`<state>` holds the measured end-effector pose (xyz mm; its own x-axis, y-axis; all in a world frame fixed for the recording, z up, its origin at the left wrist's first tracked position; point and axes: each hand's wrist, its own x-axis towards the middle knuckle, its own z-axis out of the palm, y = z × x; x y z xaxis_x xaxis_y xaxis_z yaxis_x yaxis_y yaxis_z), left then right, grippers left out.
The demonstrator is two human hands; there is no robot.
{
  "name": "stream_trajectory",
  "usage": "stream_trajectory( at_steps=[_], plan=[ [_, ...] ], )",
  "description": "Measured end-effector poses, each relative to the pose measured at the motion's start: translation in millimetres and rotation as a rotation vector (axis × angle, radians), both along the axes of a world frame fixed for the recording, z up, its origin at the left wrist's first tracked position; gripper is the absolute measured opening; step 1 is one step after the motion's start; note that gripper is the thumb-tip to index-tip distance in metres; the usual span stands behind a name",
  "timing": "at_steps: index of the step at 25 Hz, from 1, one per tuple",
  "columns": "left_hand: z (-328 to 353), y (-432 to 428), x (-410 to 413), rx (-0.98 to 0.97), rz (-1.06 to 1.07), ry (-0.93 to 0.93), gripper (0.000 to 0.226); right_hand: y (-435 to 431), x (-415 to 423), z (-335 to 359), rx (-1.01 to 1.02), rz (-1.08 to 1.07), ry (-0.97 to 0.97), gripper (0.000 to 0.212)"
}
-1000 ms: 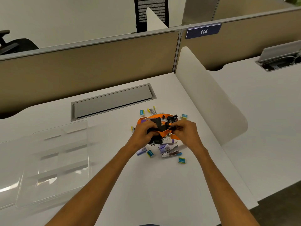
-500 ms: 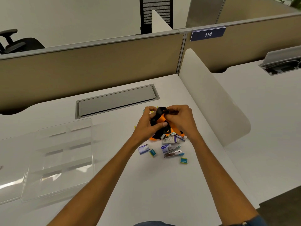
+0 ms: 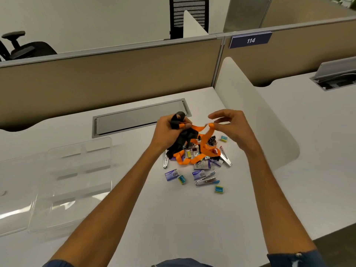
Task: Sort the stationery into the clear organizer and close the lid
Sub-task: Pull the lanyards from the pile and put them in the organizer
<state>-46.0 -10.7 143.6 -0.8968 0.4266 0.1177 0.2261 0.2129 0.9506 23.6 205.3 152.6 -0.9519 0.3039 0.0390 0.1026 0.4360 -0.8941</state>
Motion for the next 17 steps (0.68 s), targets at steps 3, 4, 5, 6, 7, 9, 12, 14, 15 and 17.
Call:
stream_trajectory(
  at_steps=[3, 4, 5, 6, 7, 9, 12, 14, 15, 17],
  plan=[
    [15, -7, -10, 0.085, -0.028, 0.004, 0.01, 15, 5, -22, -0.021, -0.091, -0.063, 0.017],
    [19, -10, -13, 0.111, -0.038, 0.002, 0.009, 17, 6, -30, -0.04, -0.108, -0.087, 0.015],
    [21, -12, -15, 0.122, -0.046, 0.002, 0.008, 18, 7, -38, -0.047, -0.119, -0.112, 0.014],
    [22, -15, -18, 0.115, -0.047, 0.005, 0.008, 19, 8, -47, -0.037, -0.124, -0.138, 0.013],
    [22, -18, -20, 0.098, -0.042, 0.007, 0.009, 19, 9, -56, -0.02, -0.124, -0.168, 0.013],
    [21, -25, -24, 0.072, -0.032, 0.0, 0.009, 16, 10, -73, 0.012, -0.117, -0.222, 0.014],
    [18, -38, -28, 0.079, -0.023, -0.024, 0.008, 12, 8, -90, 0.055, -0.085, -0.289, 0.029],
    [19, -44, -31, 0.093, -0.006, -0.036, 0.008, 9, 4, -95, 0.07, 0.034, -0.355, 0.052],
    [21, -45, -32, 0.104, -0.003, -0.036, 0.008, 6, 1, -97, 0.084, 0.135, -0.387, 0.067],
    [30, -44, -32, 0.129, -0.023, -0.014, 0.009, -8, -6, -98, 0.151, 0.311, -0.42, 0.093]
  ],
)
